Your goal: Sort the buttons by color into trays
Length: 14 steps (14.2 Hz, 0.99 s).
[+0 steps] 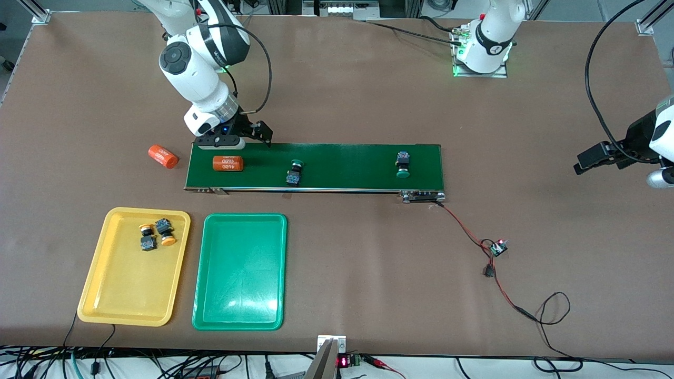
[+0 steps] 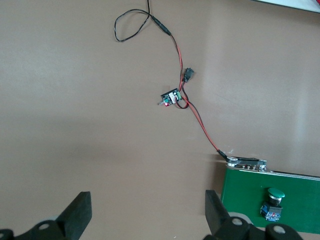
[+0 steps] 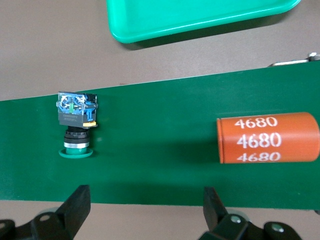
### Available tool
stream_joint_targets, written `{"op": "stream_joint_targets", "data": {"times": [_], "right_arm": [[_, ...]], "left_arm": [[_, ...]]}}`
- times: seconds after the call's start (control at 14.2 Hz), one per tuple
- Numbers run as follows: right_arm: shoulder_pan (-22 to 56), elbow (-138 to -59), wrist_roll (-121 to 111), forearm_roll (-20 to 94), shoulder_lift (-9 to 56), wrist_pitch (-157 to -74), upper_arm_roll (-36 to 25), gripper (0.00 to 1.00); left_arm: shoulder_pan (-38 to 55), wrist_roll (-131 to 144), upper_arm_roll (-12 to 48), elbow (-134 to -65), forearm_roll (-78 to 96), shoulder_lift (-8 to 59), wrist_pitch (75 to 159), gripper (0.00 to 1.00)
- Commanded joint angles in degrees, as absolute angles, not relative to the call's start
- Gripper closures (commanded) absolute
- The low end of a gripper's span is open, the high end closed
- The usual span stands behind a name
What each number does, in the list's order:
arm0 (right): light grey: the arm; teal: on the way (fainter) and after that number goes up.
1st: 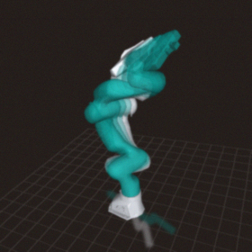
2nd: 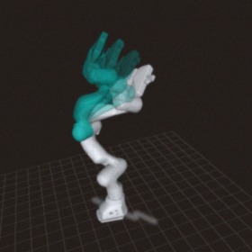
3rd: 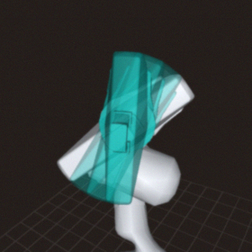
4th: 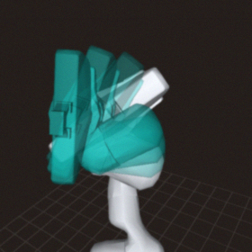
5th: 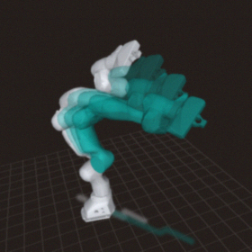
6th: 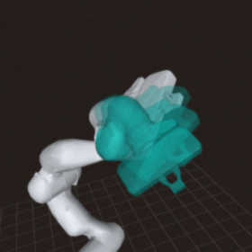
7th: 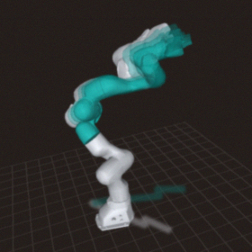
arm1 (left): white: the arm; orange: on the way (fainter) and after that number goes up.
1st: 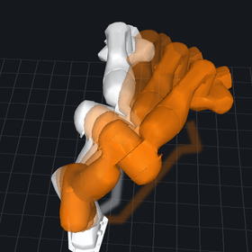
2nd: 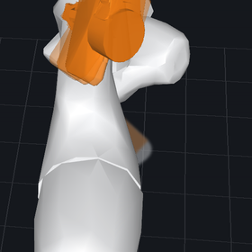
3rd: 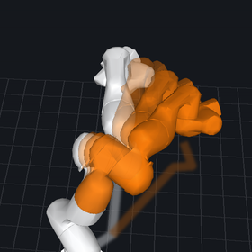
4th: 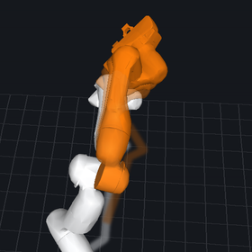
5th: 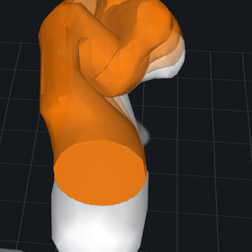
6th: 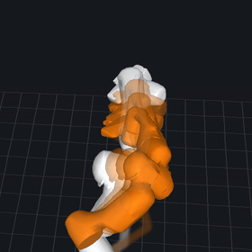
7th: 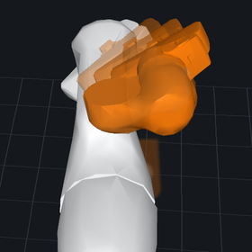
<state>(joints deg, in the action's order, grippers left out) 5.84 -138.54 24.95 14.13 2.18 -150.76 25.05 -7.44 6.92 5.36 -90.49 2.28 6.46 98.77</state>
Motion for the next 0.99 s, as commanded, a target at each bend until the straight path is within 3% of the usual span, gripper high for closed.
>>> {"op": "stream_joint_targets", "data": {"times": [0.0, 0.42, 0.92], "right_arm": [[6.9, -137.4, 26.5, 13.1, 4.8, -153.4, 25.0, 0.00], [10.8, -134.4, 28.8, 12.6, 10.4, -157.1, 22.6, 0.00], [24.0, -129.5, 28.4, 10.1, 15.0, -156.5, 8.5, 0.00]], "left_arm": [[-8.5, 5.5, 6.6, -88.9, 1.4, 7.0, 97.5, 0.00], [-8.7, 4.8, 6.3, -88.7, 1.3, 6.9, 96.0, 0.00], [-9.6, 2.2, 6.7, -88.5, 0.8, 6.8, 95.9, 0.00]]}}
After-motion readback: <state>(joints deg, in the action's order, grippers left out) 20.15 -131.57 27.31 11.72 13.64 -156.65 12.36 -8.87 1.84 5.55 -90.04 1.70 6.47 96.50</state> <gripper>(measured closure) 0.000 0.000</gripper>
